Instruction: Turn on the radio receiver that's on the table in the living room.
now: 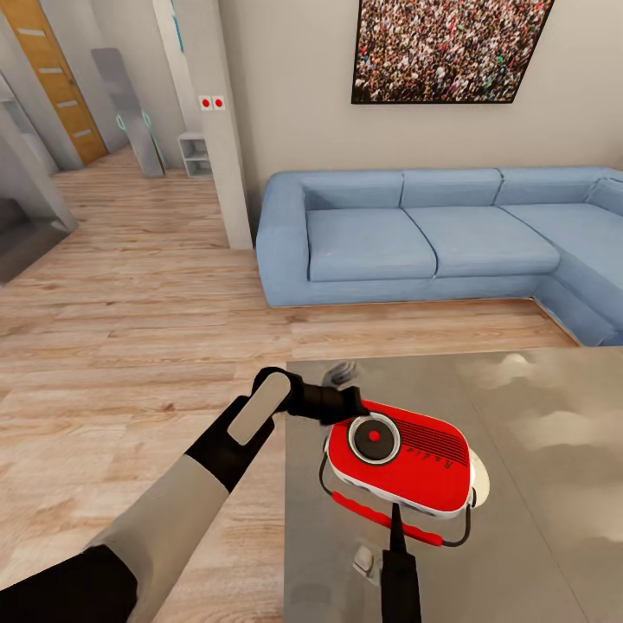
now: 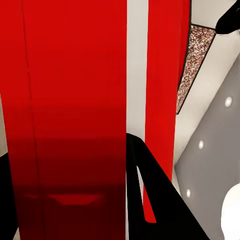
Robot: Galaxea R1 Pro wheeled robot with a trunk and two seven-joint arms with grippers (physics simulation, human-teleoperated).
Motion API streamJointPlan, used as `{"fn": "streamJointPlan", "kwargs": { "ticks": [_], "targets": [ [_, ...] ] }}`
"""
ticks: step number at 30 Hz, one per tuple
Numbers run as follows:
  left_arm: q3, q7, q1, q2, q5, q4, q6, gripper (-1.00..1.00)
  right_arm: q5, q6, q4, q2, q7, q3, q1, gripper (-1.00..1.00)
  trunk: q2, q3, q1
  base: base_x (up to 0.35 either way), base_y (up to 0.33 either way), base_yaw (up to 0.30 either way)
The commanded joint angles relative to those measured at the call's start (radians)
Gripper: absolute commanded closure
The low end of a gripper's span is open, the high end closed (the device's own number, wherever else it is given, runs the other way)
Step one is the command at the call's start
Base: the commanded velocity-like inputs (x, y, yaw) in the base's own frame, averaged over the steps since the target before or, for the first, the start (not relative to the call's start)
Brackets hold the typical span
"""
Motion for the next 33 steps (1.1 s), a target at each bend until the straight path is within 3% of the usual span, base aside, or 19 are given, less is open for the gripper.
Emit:
{"fn": "streamJointPlan", "kwargs": {
  "ticks": [1, 5, 16, 24, 33],
  "targets": [
    [0.000, 0.000, -0.003, 0.000, 0.005, 0.008, -0.003, 1.00, 0.005, 0.002, -0.001, 0.000, -0.001, 0.000, 0.000, 1.00, 0.000, 0.000, 0.000, 0.000, 0.000, 0.000],
    [-0.001, 0.002, -0.010, 0.000, 0.022, 0.043, -0.013, 1.00, 0.005, 0.002, -0.001, 0.000, -0.001, 0.000, 0.000, 1.00, 0.000, 0.000, 0.000, 0.000, 0.000, 0.000],
    [0.000, 0.003, -0.013, 0.000, 0.027, 0.107, -0.044, 1.00, 0.006, 0.002, -0.001, 0.000, -0.001, 0.001, 0.000, 1.00, 0.000, 0.000, 0.000, 0.000, 0.000, 0.000],
    [0.000, 0.003, -0.013, 0.000, 0.028, 0.134, -0.065, 1.00, 0.004, 0.004, -0.001, 0.002, 0.000, 0.055, 0.000, 1.00, 0.000, 0.000, 0.000, 0.000, 0.000, 0.000],
    [0.000, 0.002, -0.013, 0.000, 0.033, 0.144, -0.070, 1.00, 0.003, 0.003, -0.001, 0.004, 0.000, 0.062, 0.000, 1.00, 0.000, 0.000, 0.000, 0.000, 0.000, 0.000]
  ]
}}
